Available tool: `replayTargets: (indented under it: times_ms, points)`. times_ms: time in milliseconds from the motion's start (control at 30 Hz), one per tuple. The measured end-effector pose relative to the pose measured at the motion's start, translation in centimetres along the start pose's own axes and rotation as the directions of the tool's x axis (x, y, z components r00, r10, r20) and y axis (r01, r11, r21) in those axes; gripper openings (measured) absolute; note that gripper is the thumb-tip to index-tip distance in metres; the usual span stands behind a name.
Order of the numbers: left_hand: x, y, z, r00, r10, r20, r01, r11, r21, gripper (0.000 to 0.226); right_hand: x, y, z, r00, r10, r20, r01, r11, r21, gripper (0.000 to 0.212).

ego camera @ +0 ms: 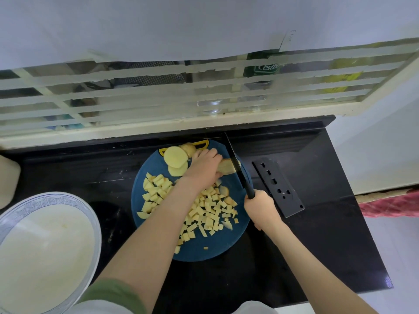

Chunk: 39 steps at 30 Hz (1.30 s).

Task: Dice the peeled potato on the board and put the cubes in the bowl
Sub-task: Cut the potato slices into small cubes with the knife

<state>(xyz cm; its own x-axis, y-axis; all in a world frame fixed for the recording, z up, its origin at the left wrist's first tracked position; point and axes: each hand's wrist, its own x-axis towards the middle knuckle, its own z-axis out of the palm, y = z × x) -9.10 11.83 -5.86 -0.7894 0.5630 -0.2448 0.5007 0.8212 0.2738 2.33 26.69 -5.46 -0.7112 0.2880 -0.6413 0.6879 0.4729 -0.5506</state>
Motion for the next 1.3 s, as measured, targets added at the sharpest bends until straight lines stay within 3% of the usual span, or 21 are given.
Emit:
replayTargets:
  times_ms: [200, 400, 633, 933, 1100, 1167, 1300]
  points:
    - [0.0, -0.3, 0.4, 1.0, -0.016, -0.022, 0.014, 0.997, -0.077, 0.044, 0.2, -0.7, 0.4, 0.998, 0.032, -0.045, -0.035, 0.997, -0.07, 0.017]
    - [-0.1, -0.2, 0.2, 1.0, -0.013, -0.001, 0.013, 0.995, -0.098, 0.047, -0.2, -0.6, 0.0, 0.999, 0.033, 0.004, -0.034, 0.995, 0.092, 0.021]
    - [-0.6, 0.8, 0.6, 0.999, -0.044, 0.003, 0.044, 0.99, -0.131, 0.048, -2.5, 0.3, 0.0, 0.999, 0.037, -0.001, -0.037, 0.99, 0.139, 0.018]
    - [-0.7, 1.1, 0.7, 0.997, -0.074, -0.018, 0.071, 0.989, -0.128, 0.047, -2.1, 0.1, -0.2, 1.0, 0.012, 0.005, -0.011, 0.992, -0.126, 0.018]
    - [-0.6, 0.9, 0.6, 0.999, -0.049, -0.012, 0.048, 0.991, -0.129, 0.046, -1.7, -0.3, 0.4, 1.0, 0.015, -0.028, -0.019, 0.984, -0.174, 0.012]
    - [-0.7, 1.1, 0.7, 0.999, -0.049, -0.015, 0.047, 0.992, -0.118, 0.046, -1.6, -0.5, 0.5, 1.0, 0.027, -0.013, -0.029, 0.992, -0.124, 0.012]
    - [-0.7, 1.3, 0.5, 0.997, -0.08, 0.022, 0.082, 0.987, -0.137, 0.051, -1.6, -0.7, 0.2, 0.998, 0.063, 0.026, -0.066, 0.985, 0.159, 0.018]
